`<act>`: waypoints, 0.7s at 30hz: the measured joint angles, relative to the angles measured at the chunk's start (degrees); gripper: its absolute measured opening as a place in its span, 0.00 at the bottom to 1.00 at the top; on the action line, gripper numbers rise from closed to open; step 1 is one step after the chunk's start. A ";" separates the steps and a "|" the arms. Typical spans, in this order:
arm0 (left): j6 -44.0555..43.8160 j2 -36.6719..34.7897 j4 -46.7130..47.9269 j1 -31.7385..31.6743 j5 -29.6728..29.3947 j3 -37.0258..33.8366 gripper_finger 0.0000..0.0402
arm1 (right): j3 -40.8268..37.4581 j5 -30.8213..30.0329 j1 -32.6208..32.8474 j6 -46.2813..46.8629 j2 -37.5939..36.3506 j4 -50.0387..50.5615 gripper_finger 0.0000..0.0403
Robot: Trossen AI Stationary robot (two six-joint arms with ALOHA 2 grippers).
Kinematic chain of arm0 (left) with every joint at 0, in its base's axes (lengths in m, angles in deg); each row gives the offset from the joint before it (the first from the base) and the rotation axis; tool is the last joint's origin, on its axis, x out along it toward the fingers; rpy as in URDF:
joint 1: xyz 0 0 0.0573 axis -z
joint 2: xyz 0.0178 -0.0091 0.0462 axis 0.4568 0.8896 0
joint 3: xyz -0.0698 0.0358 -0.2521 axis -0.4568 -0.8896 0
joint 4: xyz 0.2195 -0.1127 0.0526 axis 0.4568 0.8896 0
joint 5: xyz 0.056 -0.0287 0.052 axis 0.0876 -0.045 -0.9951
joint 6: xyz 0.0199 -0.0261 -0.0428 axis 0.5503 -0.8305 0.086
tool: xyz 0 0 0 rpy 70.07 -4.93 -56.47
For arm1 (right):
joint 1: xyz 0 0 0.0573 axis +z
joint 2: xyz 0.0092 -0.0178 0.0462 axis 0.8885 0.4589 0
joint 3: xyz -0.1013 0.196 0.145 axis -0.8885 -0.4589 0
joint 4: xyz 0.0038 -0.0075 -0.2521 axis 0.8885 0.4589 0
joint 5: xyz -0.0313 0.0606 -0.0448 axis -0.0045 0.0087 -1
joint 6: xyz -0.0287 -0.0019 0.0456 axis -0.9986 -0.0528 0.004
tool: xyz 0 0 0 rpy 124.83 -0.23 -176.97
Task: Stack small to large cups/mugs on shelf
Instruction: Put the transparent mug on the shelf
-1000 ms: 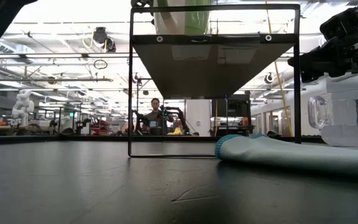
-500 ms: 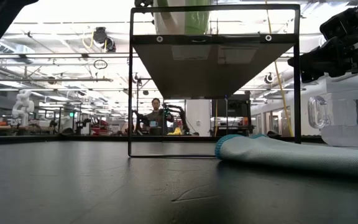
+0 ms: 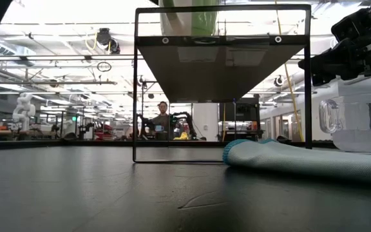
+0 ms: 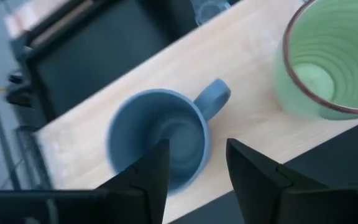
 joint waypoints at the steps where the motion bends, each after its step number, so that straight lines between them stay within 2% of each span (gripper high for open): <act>1: -0.02 -0.80 0.02 -0.02 -0.04 0.02 0.39 | 0.00 0.02 -0.01 0.00 -0.02 0.00 0.00; 4: -0.86 -3.02 2.06 -0.11 -0.34 0.02 0.31 | -0.01 0.02 0.02 0.00 0.00 0.02 0.00; 9: -1.47 -5.81 9.03 -1.43 -0.60 -0.29 0.06 | 0.02 0.02 0.02 0.00 0.00 0.03 0.00; 10: -1.91 -6.33 9.76 -1.97 -0.56 -0.98 0.03 | 0.01 0.02 0.01 0.00 0.00 0.03 0.00; 14: -3.04 -9.53 8.63 -3.81 1.20 -7.41 0.01 | 0.01 0.02 0.02 0.00 -0.02 0.07 0.00; 21: -0.72 -19.93 -5.64 -6.51 9.69 -26.47 0.00 | 0.02 0.02 0.02 0.63 -0.02 0.40 0.00</act>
